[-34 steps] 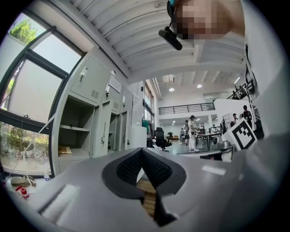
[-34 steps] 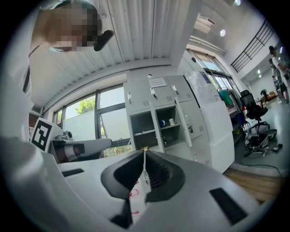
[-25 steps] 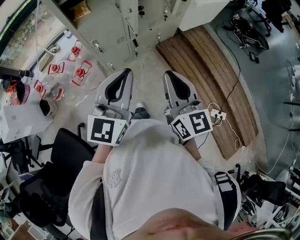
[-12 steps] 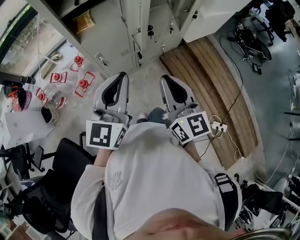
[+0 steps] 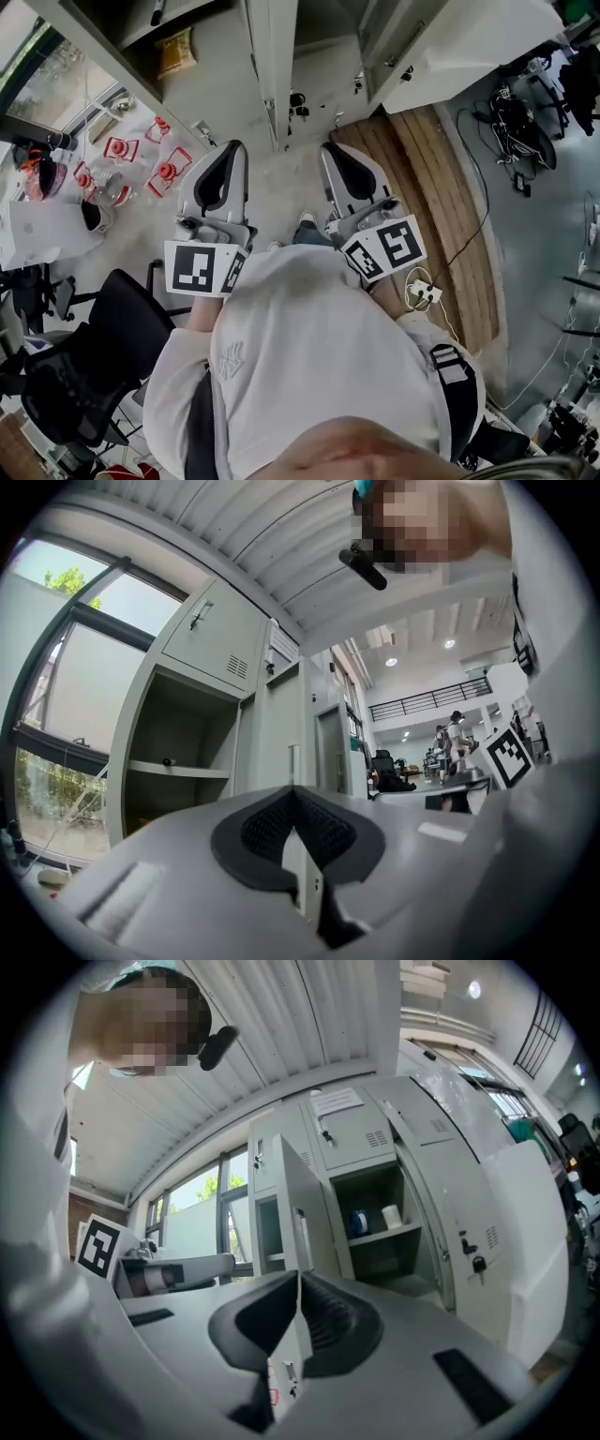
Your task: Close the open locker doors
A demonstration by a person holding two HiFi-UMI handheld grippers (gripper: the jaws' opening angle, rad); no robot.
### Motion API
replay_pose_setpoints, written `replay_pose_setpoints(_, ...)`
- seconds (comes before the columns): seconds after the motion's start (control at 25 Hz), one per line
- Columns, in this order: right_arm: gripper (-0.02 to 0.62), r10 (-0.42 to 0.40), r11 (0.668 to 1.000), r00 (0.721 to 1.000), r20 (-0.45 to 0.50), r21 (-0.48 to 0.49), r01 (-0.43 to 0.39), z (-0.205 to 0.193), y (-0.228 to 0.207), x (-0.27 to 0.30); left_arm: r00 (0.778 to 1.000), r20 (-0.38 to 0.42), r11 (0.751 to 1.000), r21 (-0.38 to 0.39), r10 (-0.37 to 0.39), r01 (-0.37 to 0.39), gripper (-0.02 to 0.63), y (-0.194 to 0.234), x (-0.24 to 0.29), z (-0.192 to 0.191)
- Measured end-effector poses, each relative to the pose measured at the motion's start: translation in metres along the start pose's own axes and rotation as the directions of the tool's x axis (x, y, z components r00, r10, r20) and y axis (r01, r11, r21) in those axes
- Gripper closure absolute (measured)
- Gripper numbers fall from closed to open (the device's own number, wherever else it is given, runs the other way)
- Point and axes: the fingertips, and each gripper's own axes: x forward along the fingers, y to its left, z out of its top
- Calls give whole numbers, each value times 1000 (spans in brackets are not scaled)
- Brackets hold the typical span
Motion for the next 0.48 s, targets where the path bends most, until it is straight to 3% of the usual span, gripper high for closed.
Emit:
replay_pose_setpoints(0.16,578,145,989,989,23,-38,-144,23,-24,29,993,20,994,11,113,-113,621,11,21,5)
replay_pose_setpoints(0.48,578,375,926,927,26,-48,-374,36,-31,80,963,-16,963,33,269,-269,621,34,28,-8)
